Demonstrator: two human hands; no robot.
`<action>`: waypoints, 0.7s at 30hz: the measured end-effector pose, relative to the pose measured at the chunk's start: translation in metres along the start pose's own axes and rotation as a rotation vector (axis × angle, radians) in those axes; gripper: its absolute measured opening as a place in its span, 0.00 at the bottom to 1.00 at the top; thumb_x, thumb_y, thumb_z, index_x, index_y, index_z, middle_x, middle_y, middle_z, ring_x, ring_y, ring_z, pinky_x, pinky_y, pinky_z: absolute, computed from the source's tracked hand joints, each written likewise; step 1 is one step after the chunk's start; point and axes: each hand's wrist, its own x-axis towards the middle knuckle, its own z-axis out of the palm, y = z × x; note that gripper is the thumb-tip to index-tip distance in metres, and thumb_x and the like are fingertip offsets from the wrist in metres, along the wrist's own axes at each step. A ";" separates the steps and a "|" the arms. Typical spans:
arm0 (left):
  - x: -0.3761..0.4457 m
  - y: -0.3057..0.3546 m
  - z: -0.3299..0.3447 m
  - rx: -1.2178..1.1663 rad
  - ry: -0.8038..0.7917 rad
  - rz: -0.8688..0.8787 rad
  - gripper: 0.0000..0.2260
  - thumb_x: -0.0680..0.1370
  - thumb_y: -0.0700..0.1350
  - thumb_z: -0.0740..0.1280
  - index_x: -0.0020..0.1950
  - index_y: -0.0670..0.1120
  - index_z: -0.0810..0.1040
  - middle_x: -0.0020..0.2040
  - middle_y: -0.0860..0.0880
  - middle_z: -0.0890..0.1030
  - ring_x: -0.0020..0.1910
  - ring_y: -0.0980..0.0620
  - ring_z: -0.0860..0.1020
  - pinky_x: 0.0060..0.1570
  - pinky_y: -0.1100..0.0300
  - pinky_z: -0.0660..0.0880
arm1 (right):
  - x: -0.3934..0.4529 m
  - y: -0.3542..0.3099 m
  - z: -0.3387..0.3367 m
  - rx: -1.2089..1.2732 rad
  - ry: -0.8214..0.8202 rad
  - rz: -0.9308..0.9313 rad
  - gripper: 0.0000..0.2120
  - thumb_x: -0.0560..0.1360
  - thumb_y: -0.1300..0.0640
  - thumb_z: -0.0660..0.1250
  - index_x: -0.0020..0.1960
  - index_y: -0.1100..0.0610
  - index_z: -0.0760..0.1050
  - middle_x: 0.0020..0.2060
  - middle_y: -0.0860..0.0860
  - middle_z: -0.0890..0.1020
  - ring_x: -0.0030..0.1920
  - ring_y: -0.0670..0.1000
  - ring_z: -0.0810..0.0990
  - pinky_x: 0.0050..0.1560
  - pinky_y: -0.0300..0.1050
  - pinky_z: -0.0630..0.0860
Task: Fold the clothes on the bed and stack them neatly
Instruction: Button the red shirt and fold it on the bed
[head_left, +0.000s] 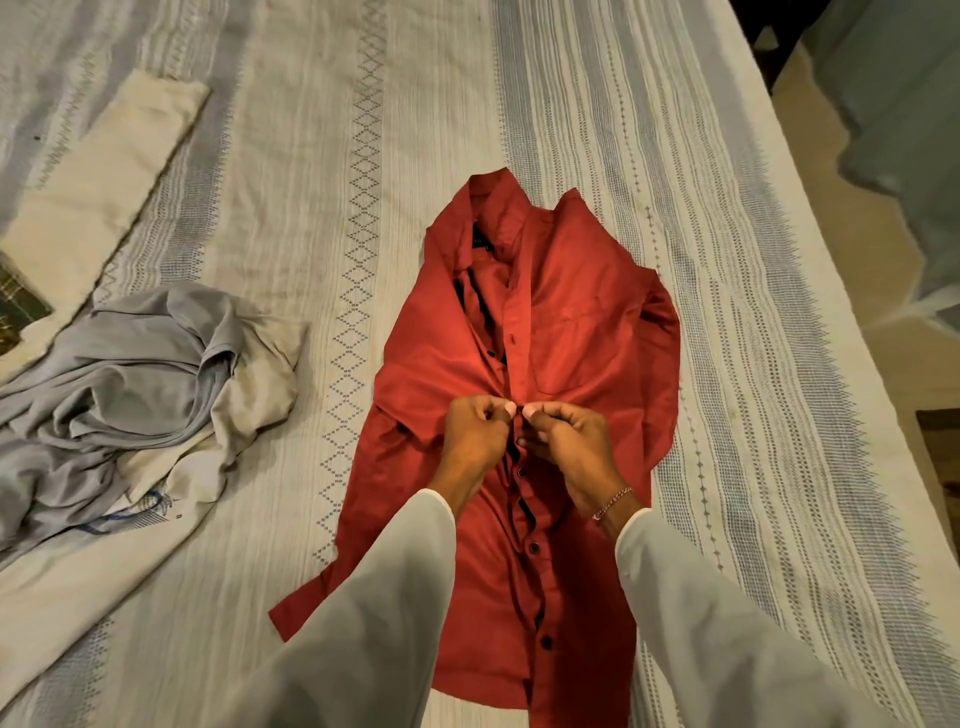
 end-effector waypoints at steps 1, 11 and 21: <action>-0.002 -0.001 0.000 -0.022 -0.017 0.000 0.13 0.80 0.38 0.68 0.36 0.46 0.82 0.30 0.49 0.77 0.32 0.52 0.72 0.34 0.59 0.70 | 0.000 -0.002 -0.001 0.015 -0.015 0.024 0.08 0.79 0.66 0.68 0.42 0.61 0.83 0.32 0.52 0.84 0.33 0.47 0.82 0.39 0.40 0.82; -0.043 -0.043 -0.004 0.216 -0.228 -0.181 0.12 0.76 0.34 0.71 0.34 0.45 0.79 0.27 0.47 0.79 0.24 0.54 0.78 0.28 0.61 0.78 | -0.009 0.065 -0.040 -0.581 -0.087 0.145 0.09 0.67 0.52 0.67 0.34 0.57 0.81 0.31 0.55 0.85 0.36 0.56 0.87 0.41 0.62 0.84; -0.029 0.015 -0.011 0.488 0.061 0.197 0.05 0.73 0.36 0.70 0.40 0.46 0.81 0.38 0.45 0.84 0.41 0.45 0.82 0.45 0.52 0.78 | -0.028 0.002 -0.001 -0.819 0.158 -0.445 0.09 0.71 0.53 0.74 0.46 0.54 0.76 0.41 0.48 0.82 0.43 0.52 0.82 0.47 0.47 0.77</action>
